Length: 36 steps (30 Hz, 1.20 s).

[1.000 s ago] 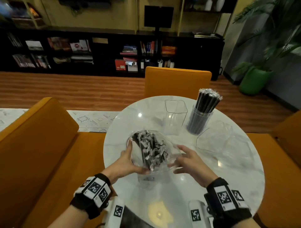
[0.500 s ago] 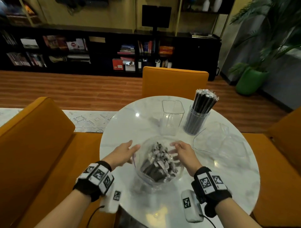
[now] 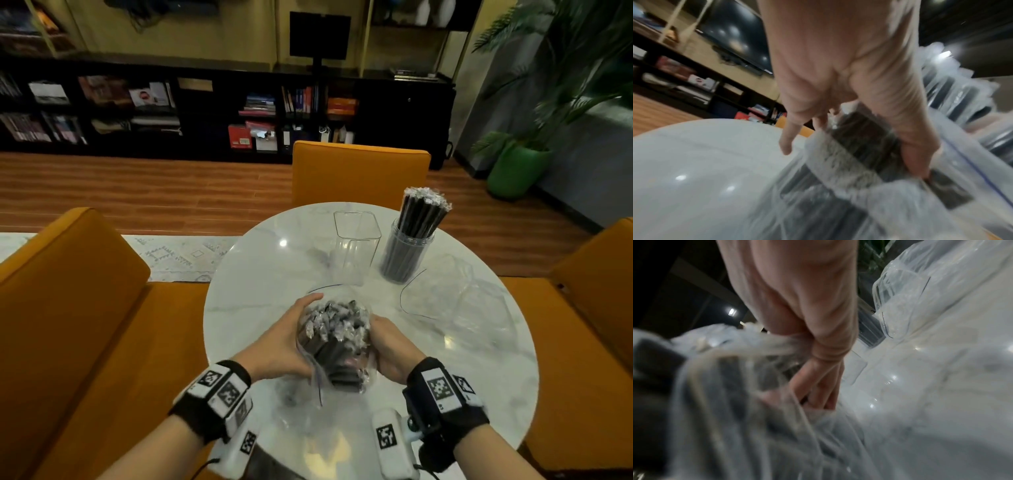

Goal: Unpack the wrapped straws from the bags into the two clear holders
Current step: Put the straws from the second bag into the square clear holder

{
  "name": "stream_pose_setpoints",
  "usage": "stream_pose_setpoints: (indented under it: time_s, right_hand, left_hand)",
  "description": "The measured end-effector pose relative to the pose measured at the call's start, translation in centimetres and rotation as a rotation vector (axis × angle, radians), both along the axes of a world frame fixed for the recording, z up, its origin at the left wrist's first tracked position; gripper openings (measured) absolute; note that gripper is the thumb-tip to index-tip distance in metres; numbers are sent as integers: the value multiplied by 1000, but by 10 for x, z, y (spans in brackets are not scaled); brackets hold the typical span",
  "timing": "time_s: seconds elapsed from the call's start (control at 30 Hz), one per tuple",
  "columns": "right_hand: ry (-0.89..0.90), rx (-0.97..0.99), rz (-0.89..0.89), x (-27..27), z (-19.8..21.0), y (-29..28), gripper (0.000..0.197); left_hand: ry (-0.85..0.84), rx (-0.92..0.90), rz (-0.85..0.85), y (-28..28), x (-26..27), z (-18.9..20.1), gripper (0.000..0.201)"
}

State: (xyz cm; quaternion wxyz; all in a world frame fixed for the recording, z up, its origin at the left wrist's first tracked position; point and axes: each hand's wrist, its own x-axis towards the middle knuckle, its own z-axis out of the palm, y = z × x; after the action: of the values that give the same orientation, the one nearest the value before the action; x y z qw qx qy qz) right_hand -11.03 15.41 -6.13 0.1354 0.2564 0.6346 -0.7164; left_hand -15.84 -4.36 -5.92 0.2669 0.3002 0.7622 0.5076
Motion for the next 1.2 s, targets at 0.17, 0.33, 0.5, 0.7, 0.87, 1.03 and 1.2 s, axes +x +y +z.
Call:
stream_pose_setpoints:
  time_s: [0.17,0.33,0.5,0.7,0.87,1.03,1.2]
  right_hand:
    - [39,22,-8,10,10,14,34]
    - [393,452,-96,25,50,24,35]
    - [630,581,92,34,63,1,69]
    - [486,574,131,10,26,-11,64]
    - [481,654,87,-3,18,-10,50]
    - [439,727,6,-8,21,-1,41]
    - [687,456,-182,-9,69,8,9]
  left_hand:
    - [37,117,327,4,-7,-7,69]
    - [29,177,558,0,-21,7,46]
    - [-78,234,634,4,-16,-9,41]
    - [-171,125,502,0,-7,-37,50]
    - [-185,87,390,-6,-17,-30,68]
    - [-117,49,399,-4,-23,-23,71]
    - [-54,28,473,5,-29,-14,57]
